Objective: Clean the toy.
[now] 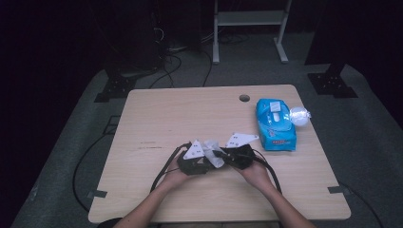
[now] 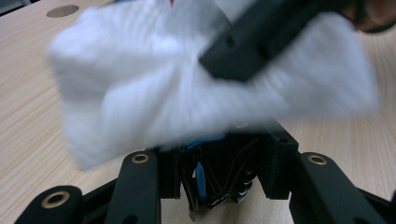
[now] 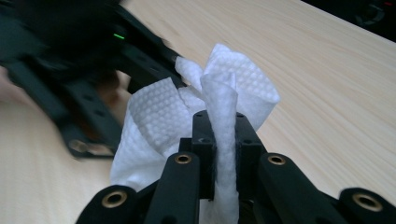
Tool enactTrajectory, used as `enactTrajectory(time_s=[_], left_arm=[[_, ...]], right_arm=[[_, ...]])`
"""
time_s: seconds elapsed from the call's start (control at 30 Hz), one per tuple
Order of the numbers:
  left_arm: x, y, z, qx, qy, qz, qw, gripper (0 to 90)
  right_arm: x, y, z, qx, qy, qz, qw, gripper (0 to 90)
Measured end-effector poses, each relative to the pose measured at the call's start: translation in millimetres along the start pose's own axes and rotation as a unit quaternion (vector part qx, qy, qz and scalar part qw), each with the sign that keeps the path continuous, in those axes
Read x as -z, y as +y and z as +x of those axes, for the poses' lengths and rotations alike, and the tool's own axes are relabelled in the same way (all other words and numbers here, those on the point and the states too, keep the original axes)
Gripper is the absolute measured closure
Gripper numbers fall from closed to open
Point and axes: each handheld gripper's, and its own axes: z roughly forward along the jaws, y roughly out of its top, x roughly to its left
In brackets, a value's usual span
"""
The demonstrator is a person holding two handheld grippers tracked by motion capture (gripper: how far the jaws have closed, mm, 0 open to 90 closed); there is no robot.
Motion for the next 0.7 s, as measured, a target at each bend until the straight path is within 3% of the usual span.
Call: enactTrajectory(time_s=[0.17, 0.27, 0.4, 0.53, 0.6, 0.7], left_arm=[[0.5, -1.7, -0.6, 0.002, 0.001, -0.003, 1.0, 57.5], [-0.1, -3.0, 0.2, 0.004, -0.002, -0.004, 1.0, 57.3], [0.0, -3.9, 1.6, 0.009, -0.002, -0.006, 0.9999, 57.4], [-0.8, -4.8, 1.1, 0.014, -0.002, -0.008, 0.9999, 57.2], [-0.2, -4.7, 1.5, 0.014, -0.001, -0.006, 0.9999, 57.5], [0.1, -3.8, 1.5, 0.007, 0.0, -0.001, 1.0, 57.6]], right_arm=[[14.3, -9.7, -18.3, -0.022, -0.046, 0.006, 0.9987, 81.9], [14.0, -9.5, -16.0, -0.016, -0.048, 0.007, 0.9987, 82.0], [5.3, -3.8, -6.6, -0.011, -0.028, 0.002, 0.9995, 81.9], [-5.0, -0.4, 7.6, -0.009, 0.006, -0.014, 0.9998, 81.6], [-7.9, 1.9, 11.6, 0.004, 0.003, -0.013, 0.9999, 81.7], [-4.8, 0.6, 5.7, -0.006, 0.005, -0.011, 0.9999, 81.7]])
